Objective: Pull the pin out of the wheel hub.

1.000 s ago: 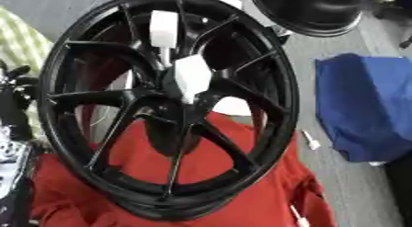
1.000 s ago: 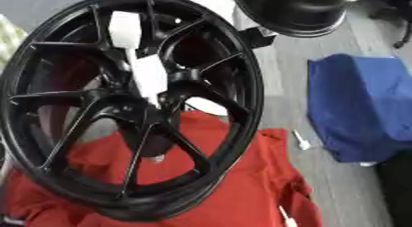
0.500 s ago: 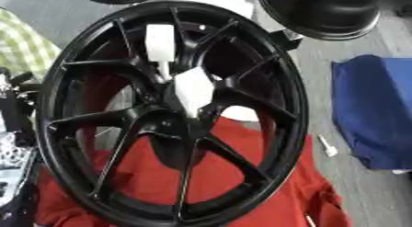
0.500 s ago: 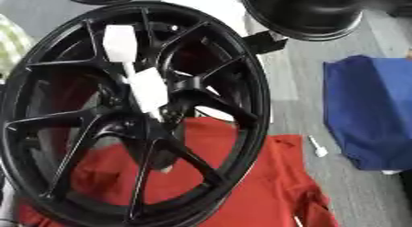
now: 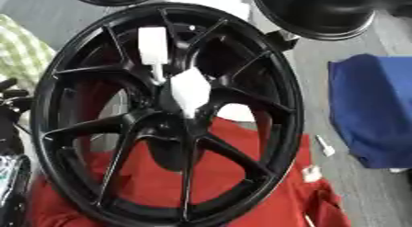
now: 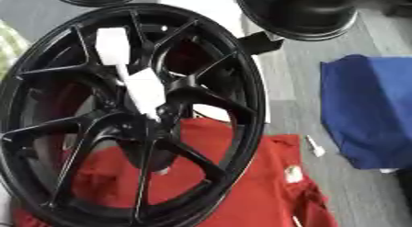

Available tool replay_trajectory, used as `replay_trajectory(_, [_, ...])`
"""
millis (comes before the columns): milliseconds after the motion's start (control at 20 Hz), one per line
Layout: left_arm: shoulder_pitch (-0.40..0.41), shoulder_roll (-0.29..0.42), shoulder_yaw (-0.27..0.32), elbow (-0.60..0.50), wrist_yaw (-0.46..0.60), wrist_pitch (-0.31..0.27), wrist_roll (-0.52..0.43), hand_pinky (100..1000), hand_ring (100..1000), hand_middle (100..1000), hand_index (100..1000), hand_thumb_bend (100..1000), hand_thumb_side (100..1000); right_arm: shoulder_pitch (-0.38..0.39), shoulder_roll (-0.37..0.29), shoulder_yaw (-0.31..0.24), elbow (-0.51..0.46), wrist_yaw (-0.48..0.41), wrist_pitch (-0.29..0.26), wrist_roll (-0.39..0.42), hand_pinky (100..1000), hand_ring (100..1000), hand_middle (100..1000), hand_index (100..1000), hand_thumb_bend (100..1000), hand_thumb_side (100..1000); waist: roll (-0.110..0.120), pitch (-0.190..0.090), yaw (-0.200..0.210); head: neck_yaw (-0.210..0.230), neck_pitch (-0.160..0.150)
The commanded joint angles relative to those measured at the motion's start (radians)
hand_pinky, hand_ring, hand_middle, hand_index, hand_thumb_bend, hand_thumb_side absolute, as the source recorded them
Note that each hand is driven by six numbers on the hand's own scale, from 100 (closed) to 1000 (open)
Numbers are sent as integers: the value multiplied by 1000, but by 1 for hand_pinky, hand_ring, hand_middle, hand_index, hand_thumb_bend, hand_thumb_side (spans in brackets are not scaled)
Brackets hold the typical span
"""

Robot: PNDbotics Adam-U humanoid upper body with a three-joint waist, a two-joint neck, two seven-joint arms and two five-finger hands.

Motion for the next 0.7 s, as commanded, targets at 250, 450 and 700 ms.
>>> replay_trajectory(250, [-10,9,-13,-16,-9,1,-17,646,511,486,707,155,976,81,118,-5,-200,-36,-60,-116,710,858,720,823,163,438,-3,-31,16,-23,12])
replay_trajectory(450, [-12,5,-18,-16,-11,2,-22,645,511,486,707,153,977,45,137,56,-234,-94,-21,-175,708,868,729,832,100,601,-1,-29,24,-31,11])
replay_trajectory(700, [-18,-4,-24,-17,-14,3,-30,645,511,486,707,150,976,-36,156,163,-128,-172,-48,-253,707,881,742,852,100,665,6,-22,36,-39,-5])
